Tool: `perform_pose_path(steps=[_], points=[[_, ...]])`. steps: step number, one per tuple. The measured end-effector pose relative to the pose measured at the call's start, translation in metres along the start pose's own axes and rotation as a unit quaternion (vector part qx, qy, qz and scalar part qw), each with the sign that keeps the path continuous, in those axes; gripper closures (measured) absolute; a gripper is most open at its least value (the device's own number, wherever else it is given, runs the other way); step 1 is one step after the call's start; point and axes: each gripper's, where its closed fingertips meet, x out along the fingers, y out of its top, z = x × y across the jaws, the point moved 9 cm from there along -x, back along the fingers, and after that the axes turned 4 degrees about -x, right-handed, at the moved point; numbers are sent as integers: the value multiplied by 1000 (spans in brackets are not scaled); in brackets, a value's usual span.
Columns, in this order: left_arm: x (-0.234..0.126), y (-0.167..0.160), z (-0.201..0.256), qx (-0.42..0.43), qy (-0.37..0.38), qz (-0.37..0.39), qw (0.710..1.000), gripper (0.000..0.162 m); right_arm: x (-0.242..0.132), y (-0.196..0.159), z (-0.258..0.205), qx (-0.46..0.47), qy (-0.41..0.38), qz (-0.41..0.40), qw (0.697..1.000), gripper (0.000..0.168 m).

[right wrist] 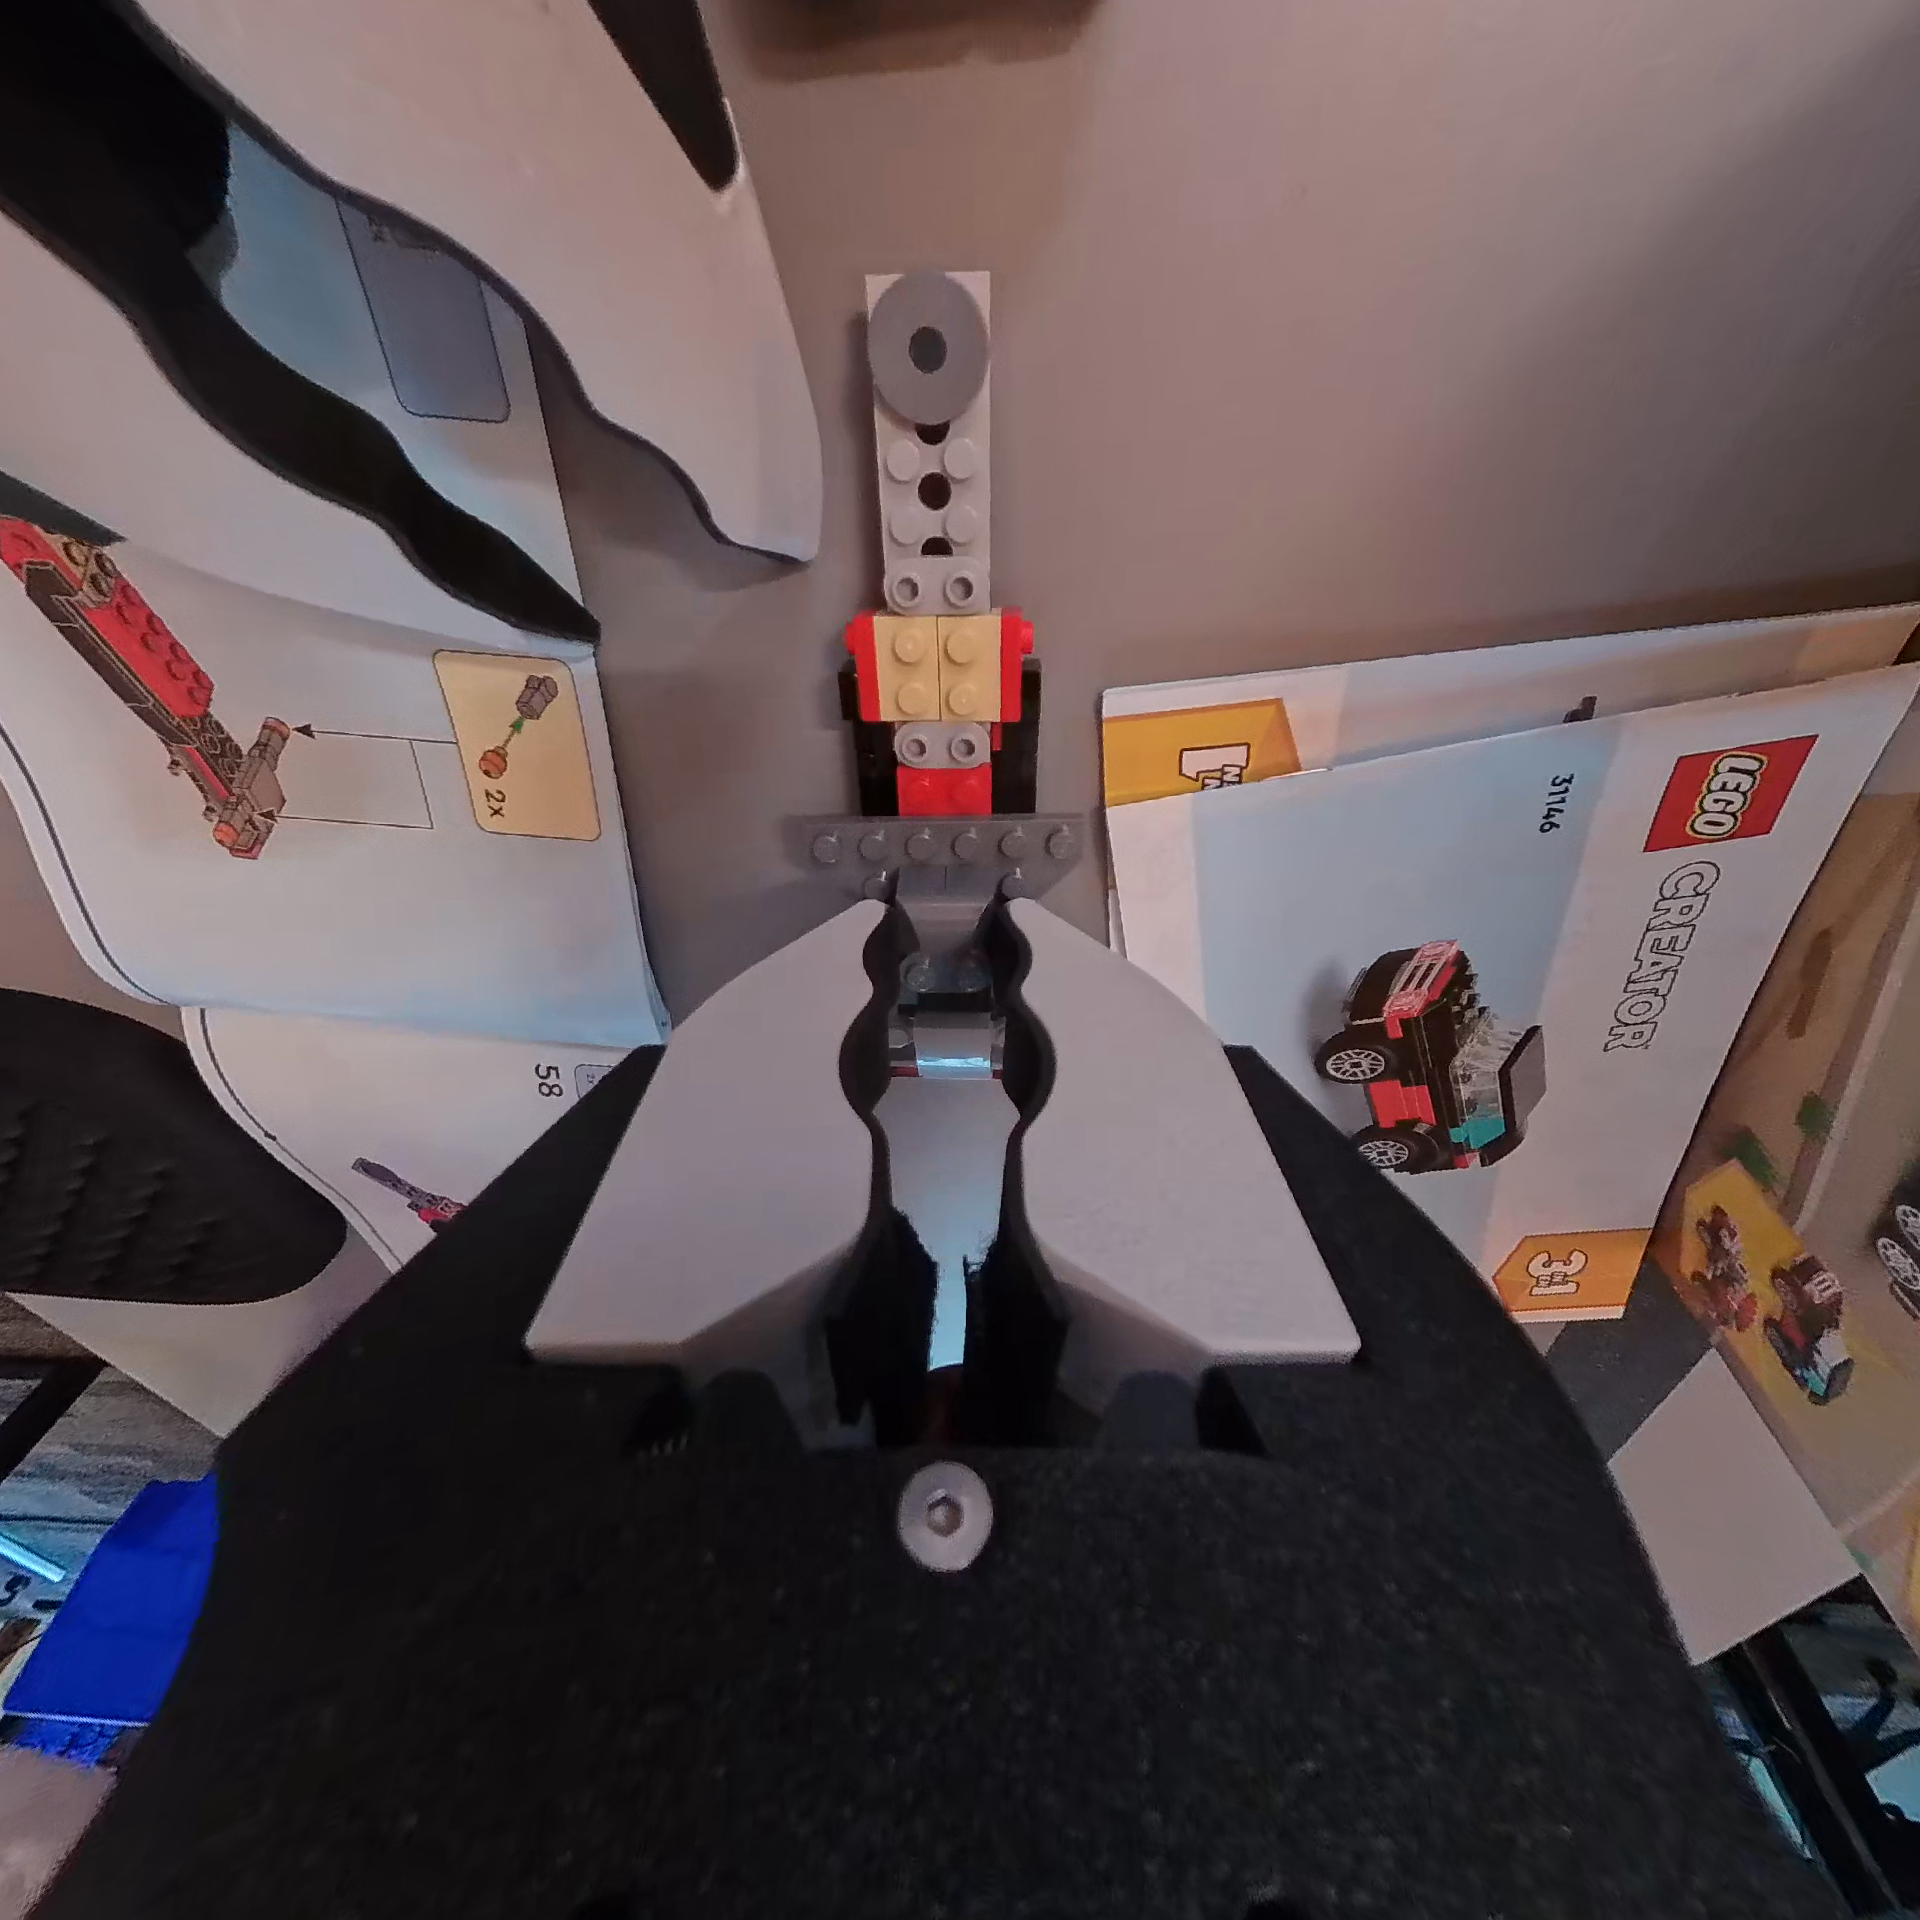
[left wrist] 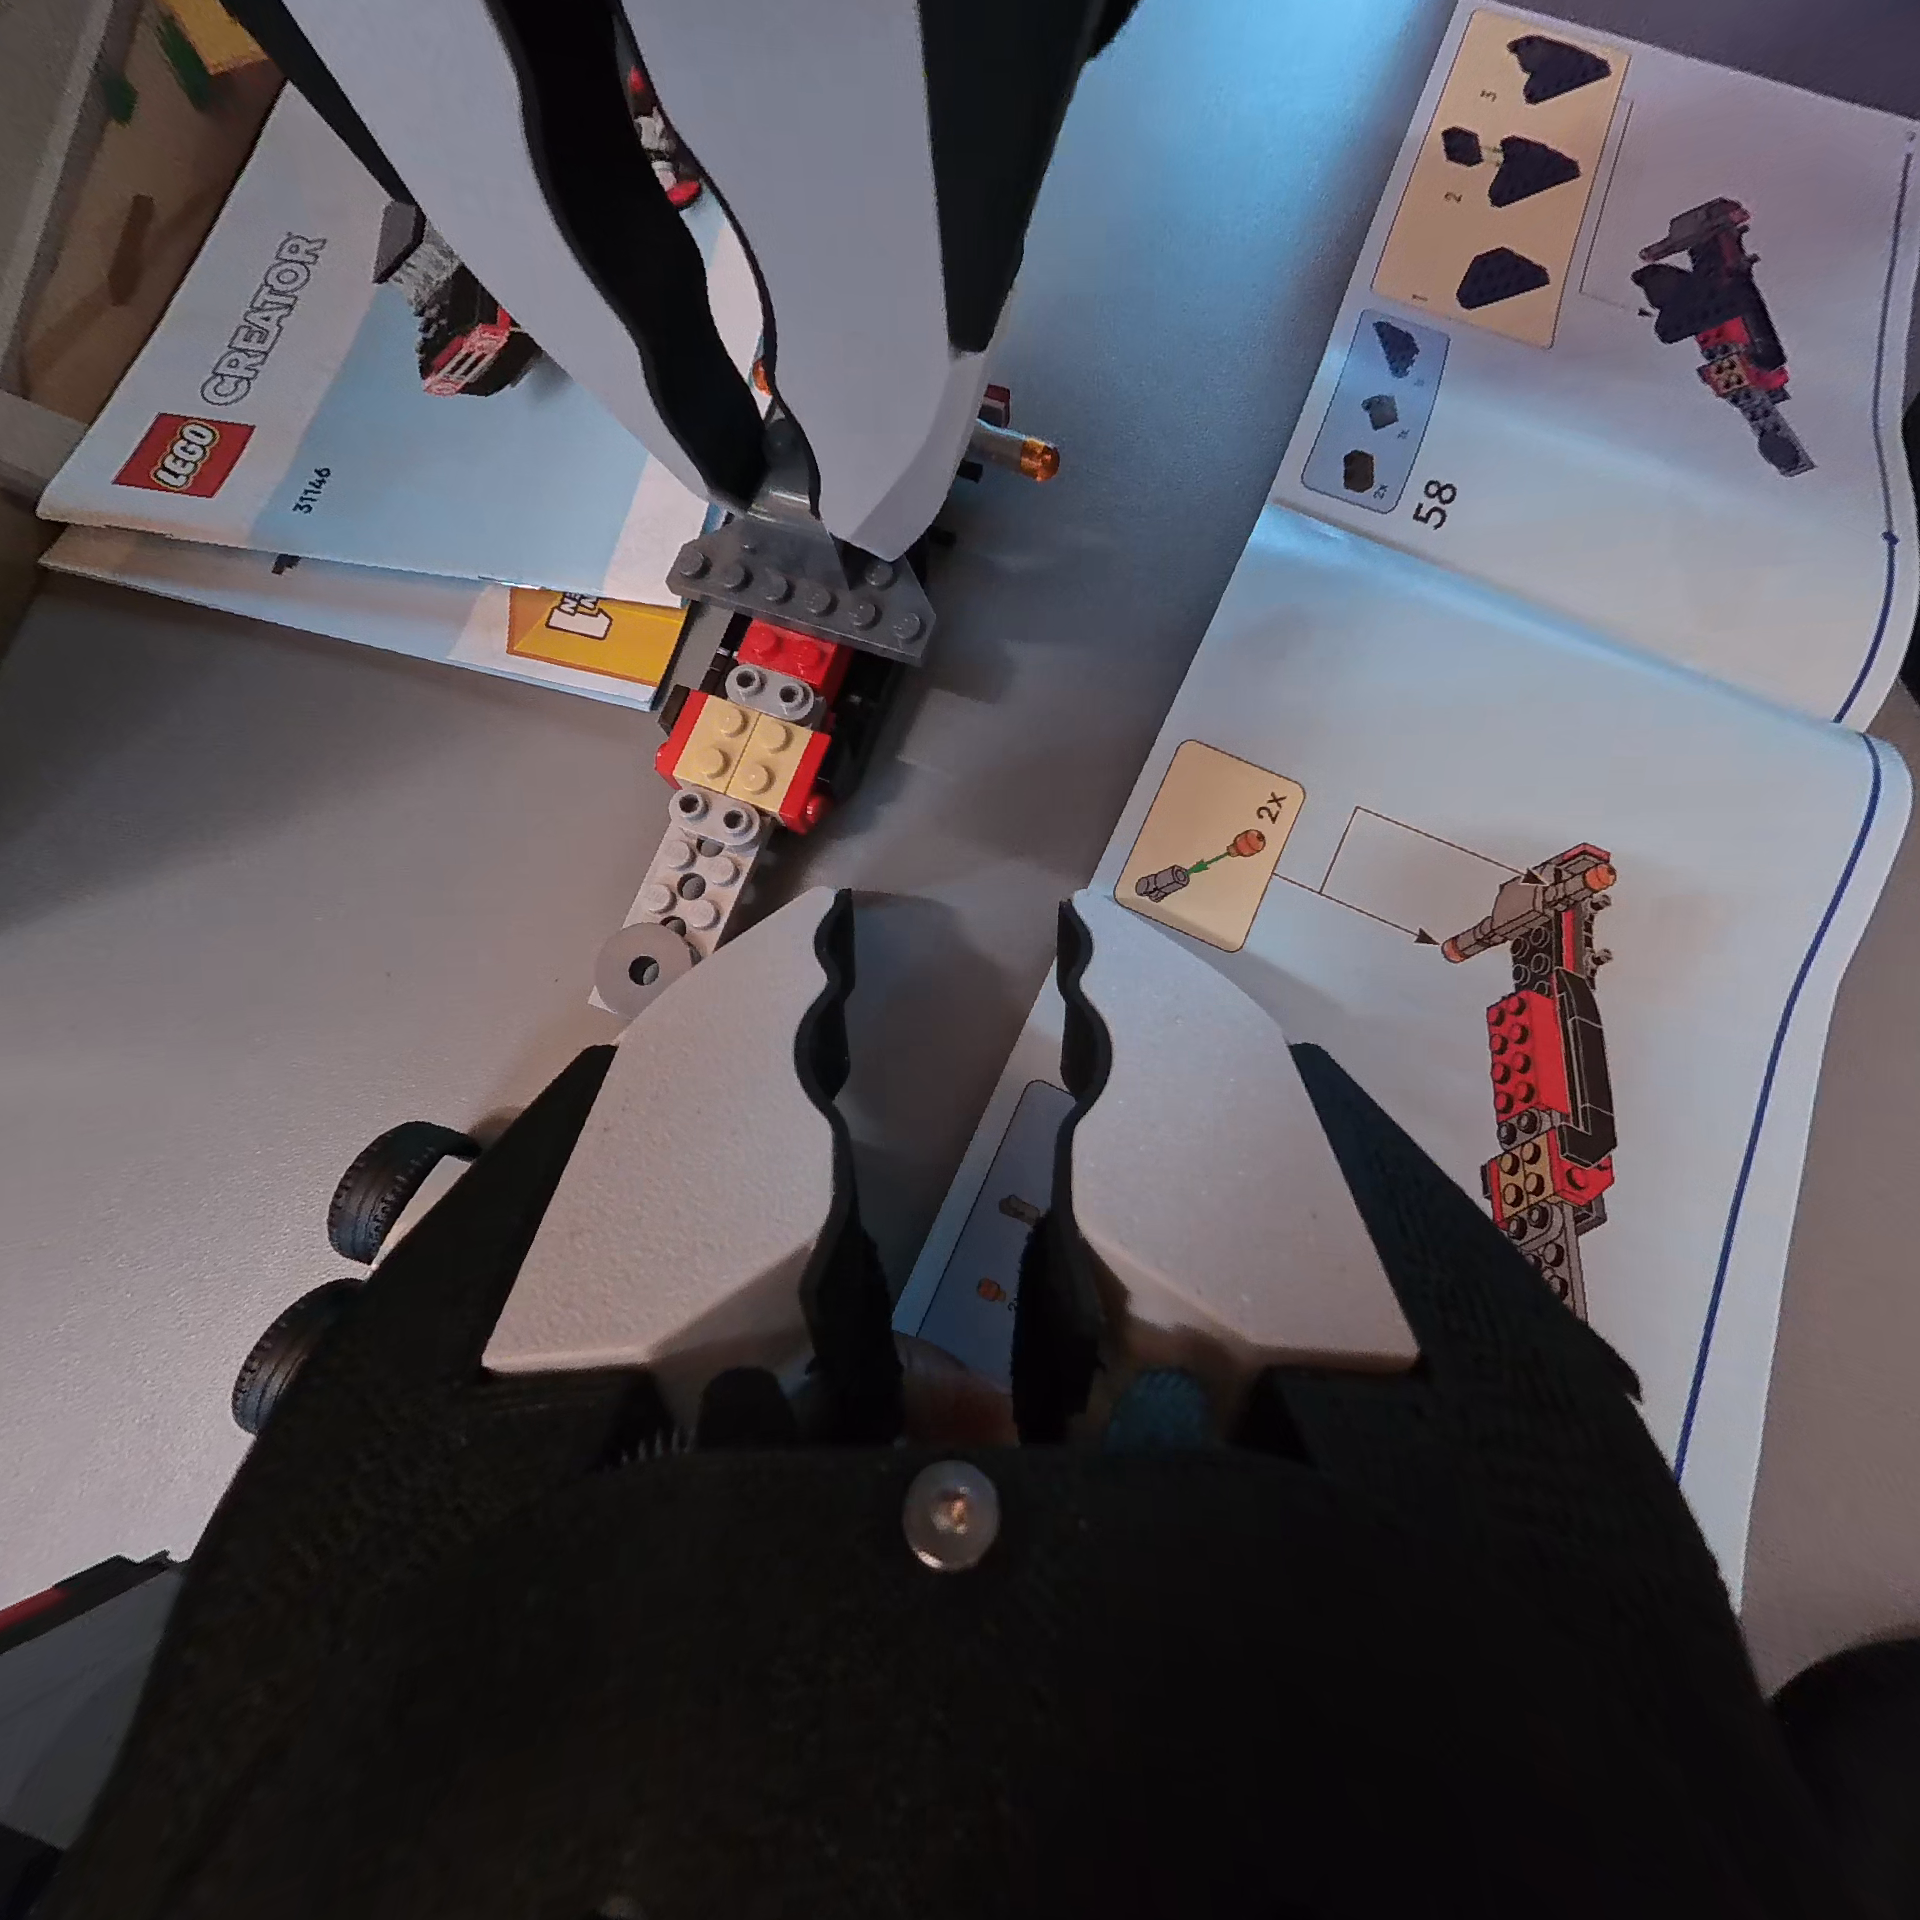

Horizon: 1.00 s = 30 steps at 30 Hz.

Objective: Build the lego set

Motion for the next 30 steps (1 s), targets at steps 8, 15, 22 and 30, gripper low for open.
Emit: perform_pose_path(steps=[8,15,22,30], points=[[-1,0,0,-3,-1,7,1000,125,-6,-8,6,17,20,-4,1000,138],[-1,0,0,2,-1,5,1000,125,-36,-8,6,-47,-11,102,994,140],[-1,0,0,0,-2,4,1000,125,-4,-4,3,-48,3,99,994,141],[-1,0,0,0,-2,3,1000,125,-1,-3,4,-30,7,85,996,142]])
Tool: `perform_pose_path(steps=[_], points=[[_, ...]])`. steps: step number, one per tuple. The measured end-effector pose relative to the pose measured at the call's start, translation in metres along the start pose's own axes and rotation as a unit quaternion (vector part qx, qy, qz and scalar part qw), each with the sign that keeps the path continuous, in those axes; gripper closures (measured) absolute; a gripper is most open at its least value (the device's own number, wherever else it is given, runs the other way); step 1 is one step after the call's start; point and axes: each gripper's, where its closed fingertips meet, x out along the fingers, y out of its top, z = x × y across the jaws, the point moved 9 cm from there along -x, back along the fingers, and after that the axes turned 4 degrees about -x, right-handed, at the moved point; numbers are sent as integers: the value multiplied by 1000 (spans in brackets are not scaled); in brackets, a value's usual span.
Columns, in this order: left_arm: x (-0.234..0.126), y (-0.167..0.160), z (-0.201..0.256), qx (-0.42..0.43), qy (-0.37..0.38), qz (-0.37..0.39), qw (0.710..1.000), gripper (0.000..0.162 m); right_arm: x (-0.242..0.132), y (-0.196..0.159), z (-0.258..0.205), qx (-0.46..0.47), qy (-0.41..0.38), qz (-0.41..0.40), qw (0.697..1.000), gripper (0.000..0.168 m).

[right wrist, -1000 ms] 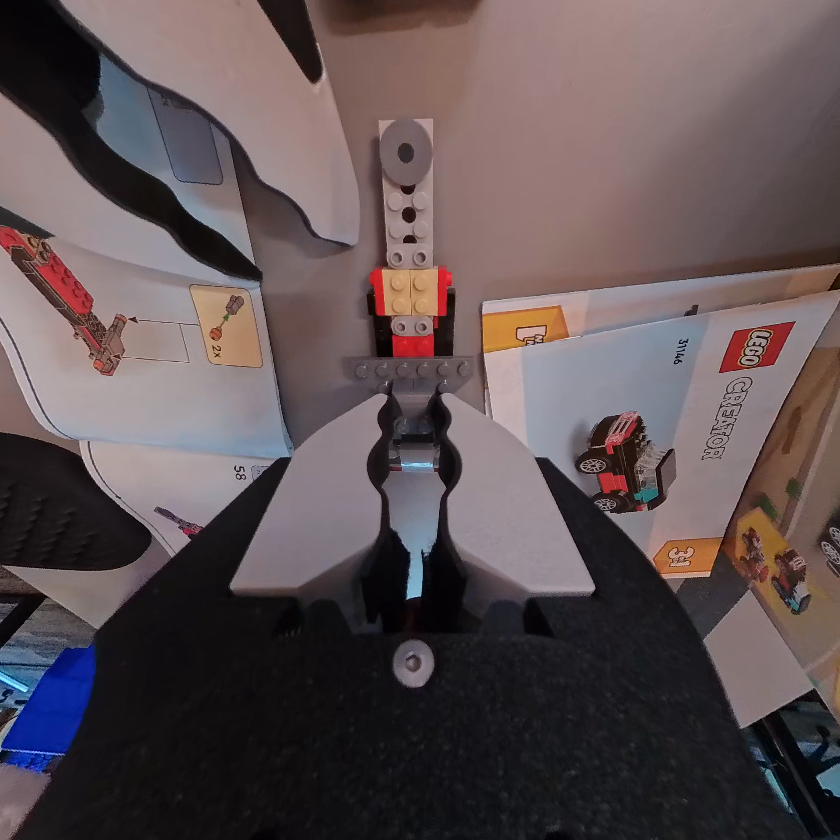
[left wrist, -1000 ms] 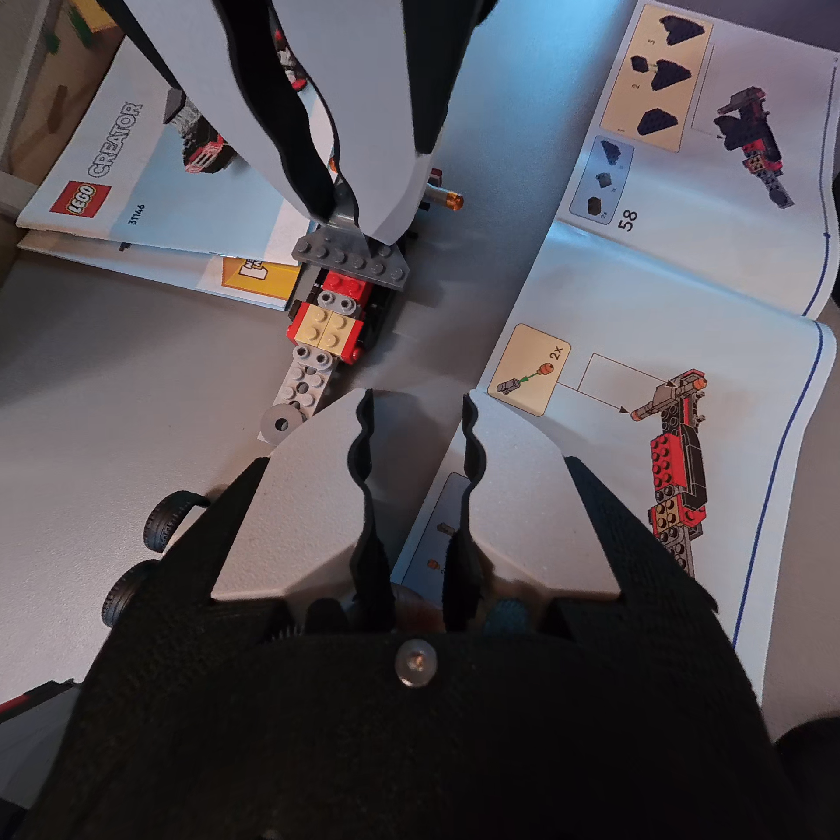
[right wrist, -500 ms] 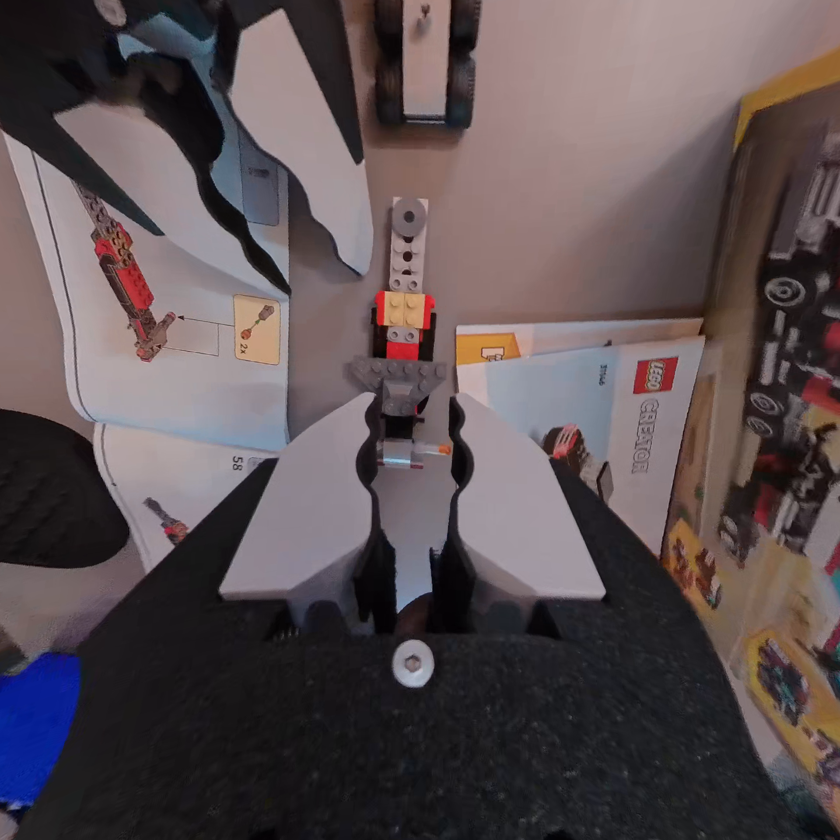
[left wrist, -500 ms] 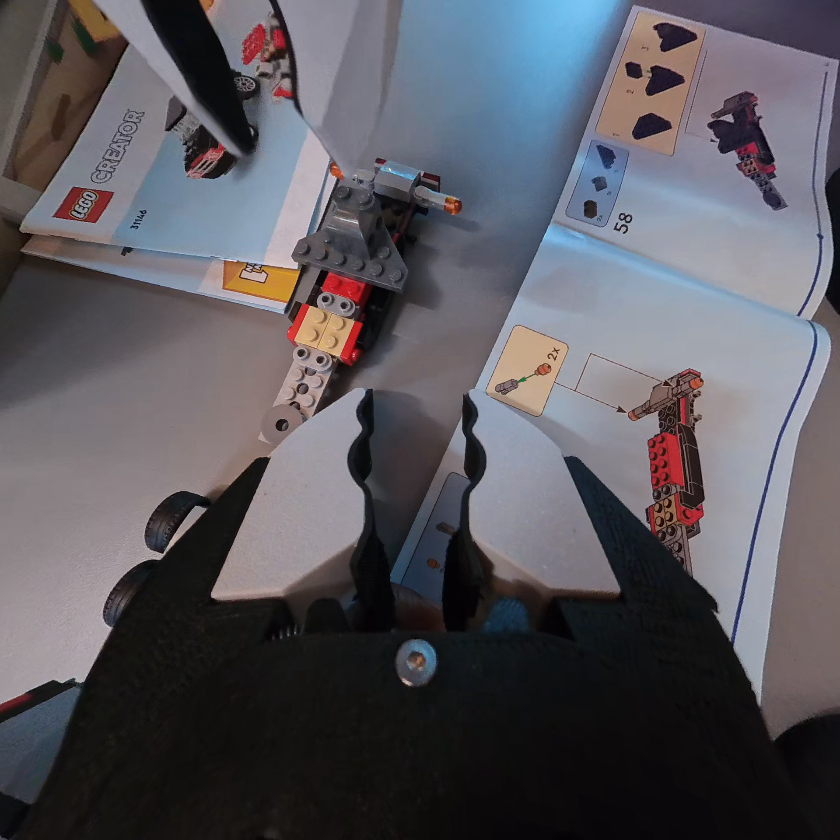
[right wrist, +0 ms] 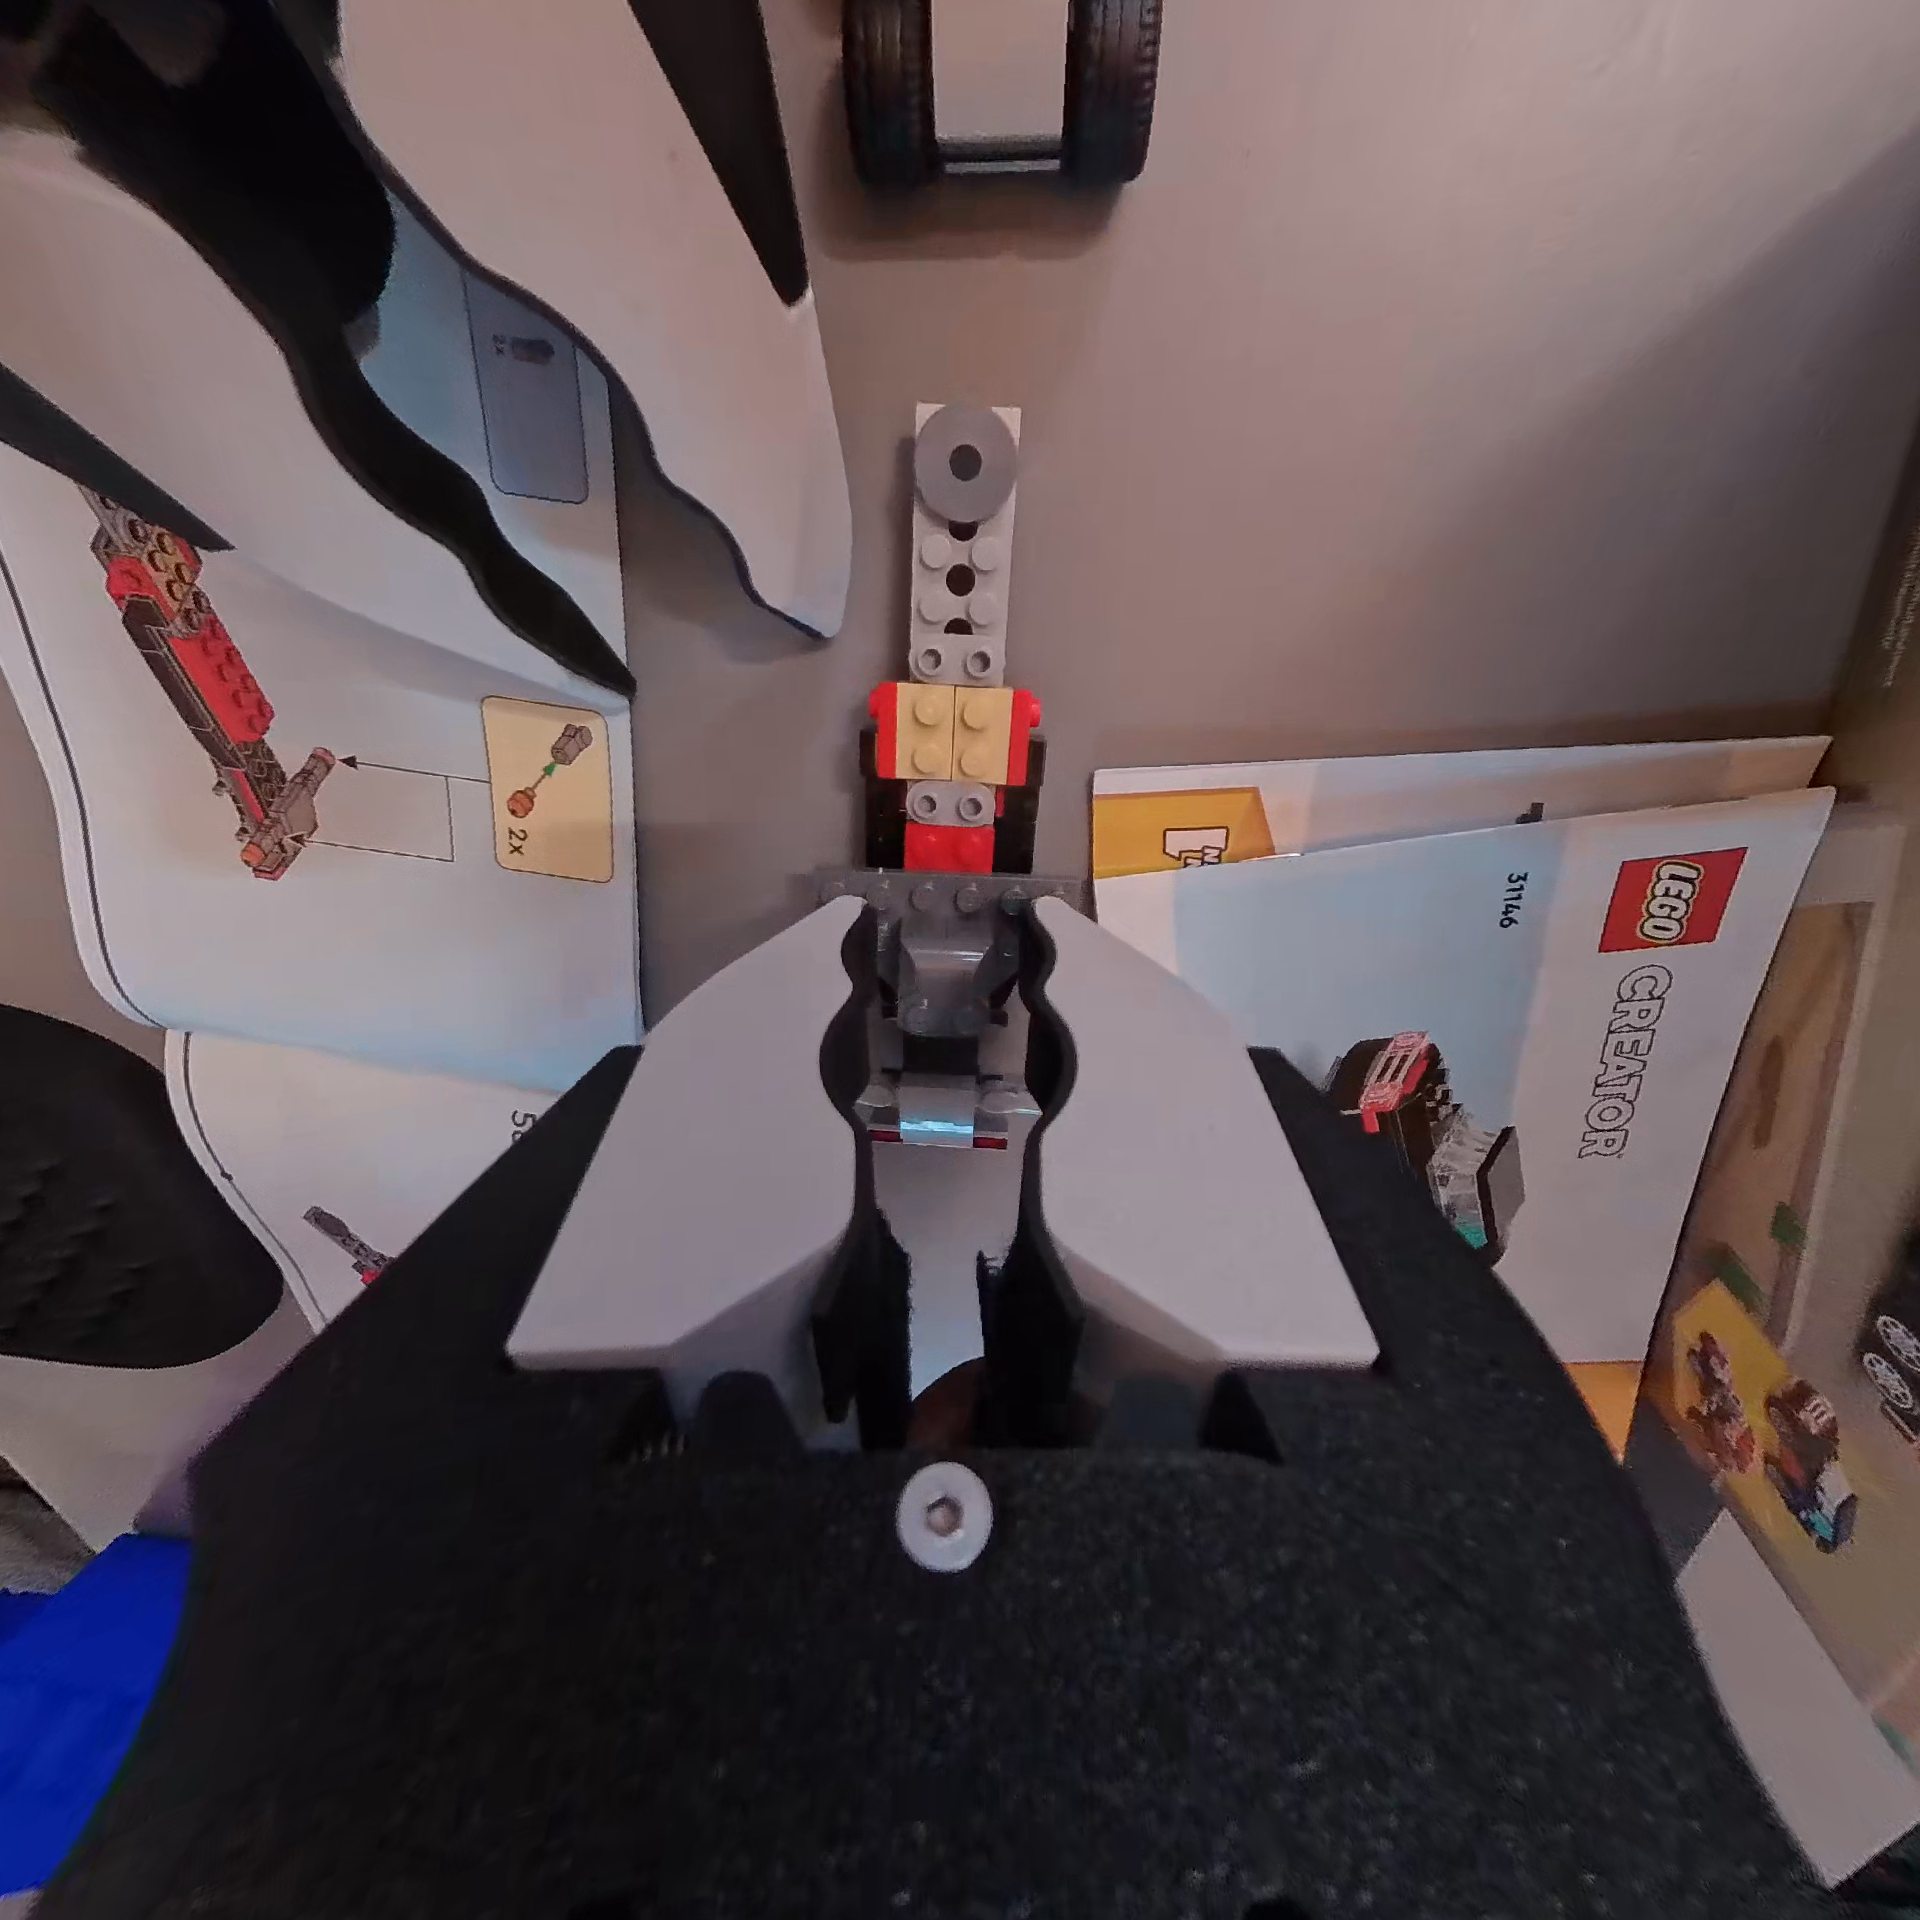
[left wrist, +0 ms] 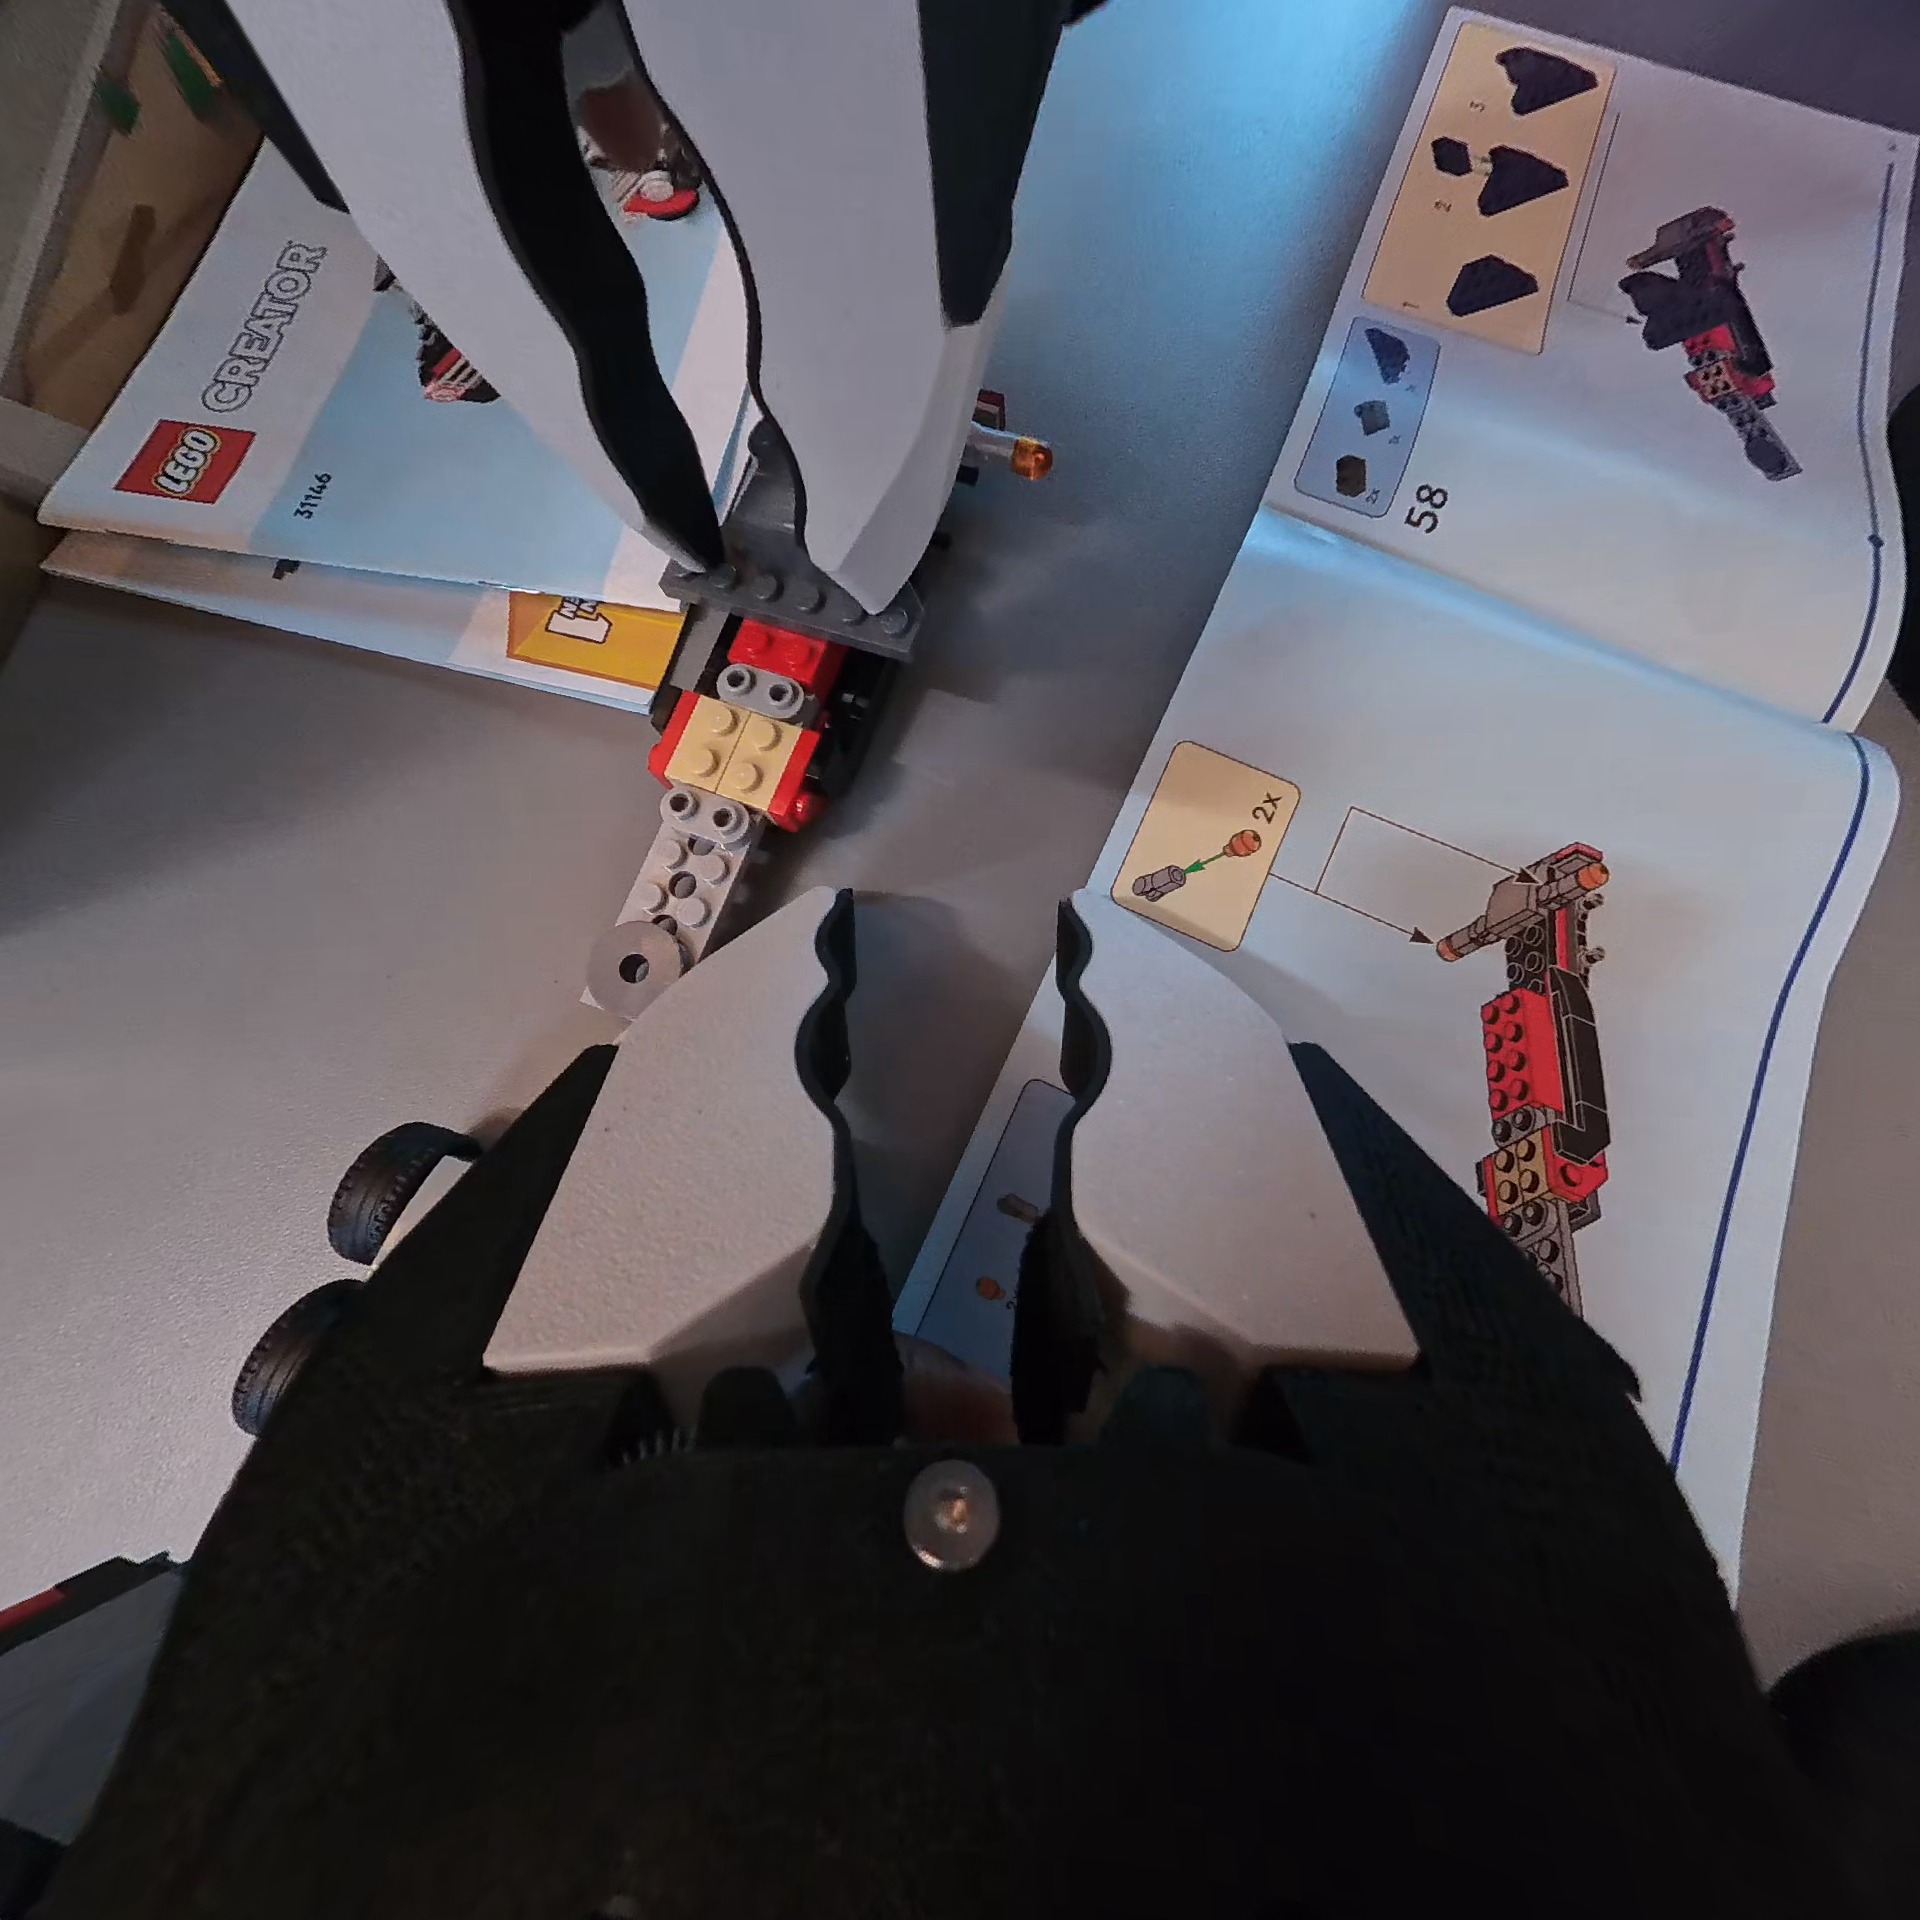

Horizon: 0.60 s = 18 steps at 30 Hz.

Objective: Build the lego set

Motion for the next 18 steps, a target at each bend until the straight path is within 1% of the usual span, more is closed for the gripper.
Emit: perform_pose_path(steps=[13,18], points=[[0,0,0,0,-1,-2,1000,125,1,0,-4,13,-15,-4,1000,143],[0,0,0,1,-1,-3,1000,125,2,4,-4,12,-17,-26,999,143]])
